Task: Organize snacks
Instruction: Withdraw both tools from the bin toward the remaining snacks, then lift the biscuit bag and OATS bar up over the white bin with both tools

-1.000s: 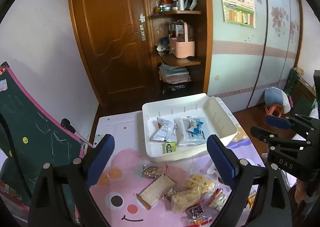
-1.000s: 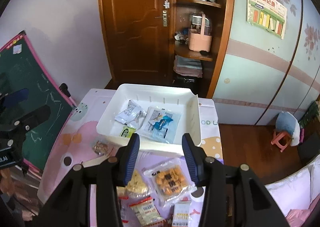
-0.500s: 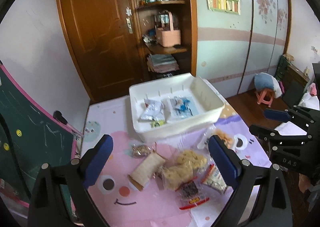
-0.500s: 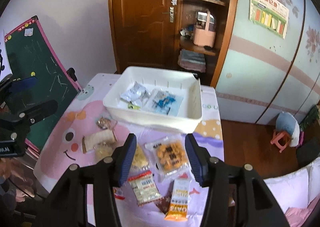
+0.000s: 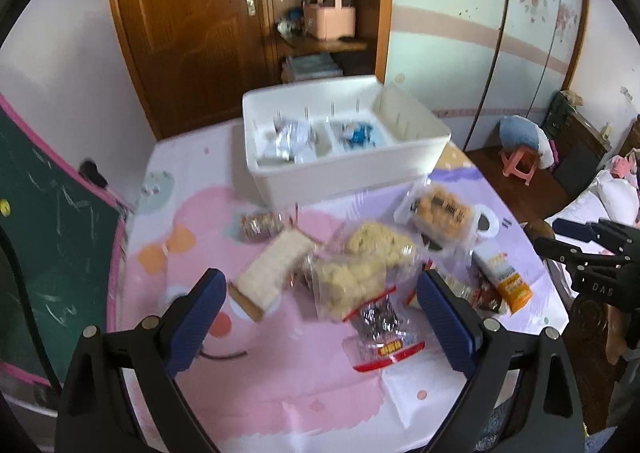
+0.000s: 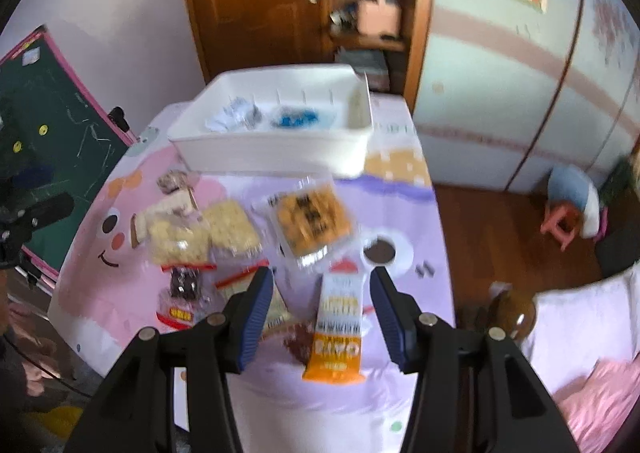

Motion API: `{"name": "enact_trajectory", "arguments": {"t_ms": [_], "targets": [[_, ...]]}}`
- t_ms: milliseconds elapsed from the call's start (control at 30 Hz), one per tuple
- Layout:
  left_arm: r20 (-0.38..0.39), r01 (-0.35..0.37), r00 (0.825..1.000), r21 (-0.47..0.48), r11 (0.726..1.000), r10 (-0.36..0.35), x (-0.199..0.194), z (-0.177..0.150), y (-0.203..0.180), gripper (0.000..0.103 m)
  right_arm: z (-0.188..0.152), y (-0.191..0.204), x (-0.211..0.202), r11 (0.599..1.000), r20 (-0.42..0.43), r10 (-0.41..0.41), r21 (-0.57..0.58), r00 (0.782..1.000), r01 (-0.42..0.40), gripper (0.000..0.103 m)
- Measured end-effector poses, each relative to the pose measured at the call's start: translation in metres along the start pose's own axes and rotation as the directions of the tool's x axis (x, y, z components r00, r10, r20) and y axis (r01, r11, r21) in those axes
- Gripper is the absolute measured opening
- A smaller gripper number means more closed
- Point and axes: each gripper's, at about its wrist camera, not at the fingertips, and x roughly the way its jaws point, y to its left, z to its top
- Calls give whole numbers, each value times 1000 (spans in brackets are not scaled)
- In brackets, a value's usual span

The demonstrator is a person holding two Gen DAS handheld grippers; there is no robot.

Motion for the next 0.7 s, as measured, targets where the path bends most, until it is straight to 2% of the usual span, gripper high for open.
{"name": "enact_trajectory", "arguments": {"t_ms": [233,467,700], "targets": [[-87,16,996,-27,1000,-18,51,-24,-2,96,-28,-13,43,998,-99,-4,66,995,11,51],[-111,3,994,-44,999,-7,96,-27,-2,95,-39,-17,69,997,-151,-10,74,989,21,51],[-132,21,991,-89,996,-32,124,-21,0,87,-42,-20,90,997,-189,-12,78,982,27,51]]}}
